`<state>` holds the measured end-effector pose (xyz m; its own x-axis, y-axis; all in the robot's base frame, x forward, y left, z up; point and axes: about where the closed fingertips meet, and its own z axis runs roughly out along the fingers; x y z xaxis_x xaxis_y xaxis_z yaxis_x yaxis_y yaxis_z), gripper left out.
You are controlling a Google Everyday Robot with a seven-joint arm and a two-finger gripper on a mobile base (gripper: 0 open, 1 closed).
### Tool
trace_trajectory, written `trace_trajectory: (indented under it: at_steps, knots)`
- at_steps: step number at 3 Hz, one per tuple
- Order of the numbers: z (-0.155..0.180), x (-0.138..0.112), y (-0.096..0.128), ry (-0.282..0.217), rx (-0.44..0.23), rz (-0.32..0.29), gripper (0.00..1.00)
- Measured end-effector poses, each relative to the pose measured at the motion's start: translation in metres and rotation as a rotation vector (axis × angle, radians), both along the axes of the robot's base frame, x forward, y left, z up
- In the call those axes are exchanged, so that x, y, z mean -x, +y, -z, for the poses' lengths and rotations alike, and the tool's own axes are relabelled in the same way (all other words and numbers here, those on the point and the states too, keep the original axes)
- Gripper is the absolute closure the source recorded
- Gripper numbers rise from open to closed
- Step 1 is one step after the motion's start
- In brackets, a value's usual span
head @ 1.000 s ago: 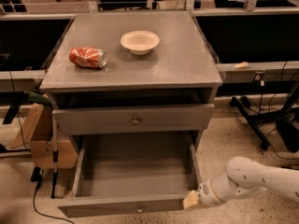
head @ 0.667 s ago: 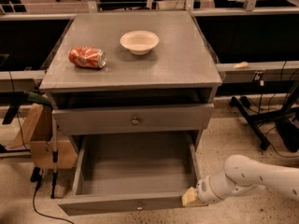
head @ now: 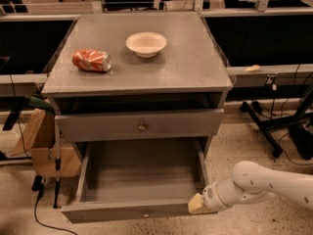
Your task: Close middle drawer
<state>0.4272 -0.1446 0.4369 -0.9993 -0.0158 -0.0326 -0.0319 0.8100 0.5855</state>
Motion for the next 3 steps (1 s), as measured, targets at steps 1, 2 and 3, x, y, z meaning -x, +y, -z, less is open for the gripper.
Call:
trace_trajectory:
  at_steps: [1, 2, 3]
  knots:
    - [-0.006, -0.014, 0.011, -0.021, 0.003, 0.023, 1.0]
    - [-0.015, -0.03, 0.021, -0.044, 0.001, 0.047, 1.0]
    - [-0.018, -0.048, 0.033, -0.063, 0.007, 0.068, 1.0]
